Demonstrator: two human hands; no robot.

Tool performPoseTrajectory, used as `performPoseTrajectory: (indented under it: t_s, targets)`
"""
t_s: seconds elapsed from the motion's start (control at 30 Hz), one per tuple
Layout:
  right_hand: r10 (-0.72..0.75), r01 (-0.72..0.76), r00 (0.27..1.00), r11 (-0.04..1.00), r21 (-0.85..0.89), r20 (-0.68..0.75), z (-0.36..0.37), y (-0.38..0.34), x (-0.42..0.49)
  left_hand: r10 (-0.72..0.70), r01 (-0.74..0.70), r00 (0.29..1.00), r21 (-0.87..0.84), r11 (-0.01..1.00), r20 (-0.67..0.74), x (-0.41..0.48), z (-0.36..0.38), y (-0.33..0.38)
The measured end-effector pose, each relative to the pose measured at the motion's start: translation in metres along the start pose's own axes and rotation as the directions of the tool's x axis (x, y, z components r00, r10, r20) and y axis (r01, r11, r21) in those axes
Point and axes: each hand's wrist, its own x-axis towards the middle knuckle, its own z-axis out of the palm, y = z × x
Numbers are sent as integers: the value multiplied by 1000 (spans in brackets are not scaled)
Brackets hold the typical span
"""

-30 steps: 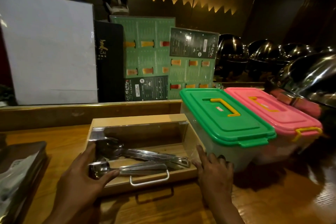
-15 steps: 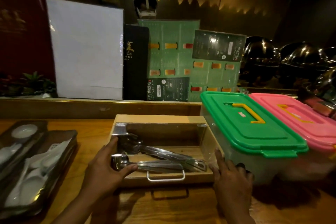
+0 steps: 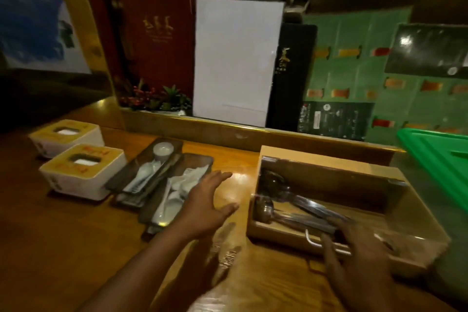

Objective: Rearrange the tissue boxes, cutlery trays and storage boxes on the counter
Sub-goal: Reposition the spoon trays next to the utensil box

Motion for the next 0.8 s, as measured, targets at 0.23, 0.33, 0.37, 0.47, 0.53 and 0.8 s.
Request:
performPoseTrajectory:
  t_s: [0.23, 0.33, 0.37, 0.47, 0.53, 0.8]
  targets:
    - [-97, 36, 928, 984, 172, 361, 105, -122, -8, -29, 34, 996, 57, 998, -85, -4, -74, -81]
    - [-87, -8, 869, 982, 189, 487, 149, -161, -10, -37, 41, 996, 54, 998, -77, -10, -91, -117]
    - [-91, -12, 854, 981, 194, 513, 161, -171, -11, -31, 33, 997, 38, 999, -71, -10, -93, -128]
    - [-82, 27, 842, 994, 110, 532, 185, -192, -15, -26, 25, 999, -30, 999, -28, -12, -93, -142]
    - [-53, 58, 865, 998, 5, 499, 191, -199, -20, -26, 27, 1000, -115, 993, 4, -15, -89, -143]
    - [98, -1, 913, 971, -239, 397, 186, -186, -32, -73, 103, 991, -284, 953, 114, 0, -60, -143]
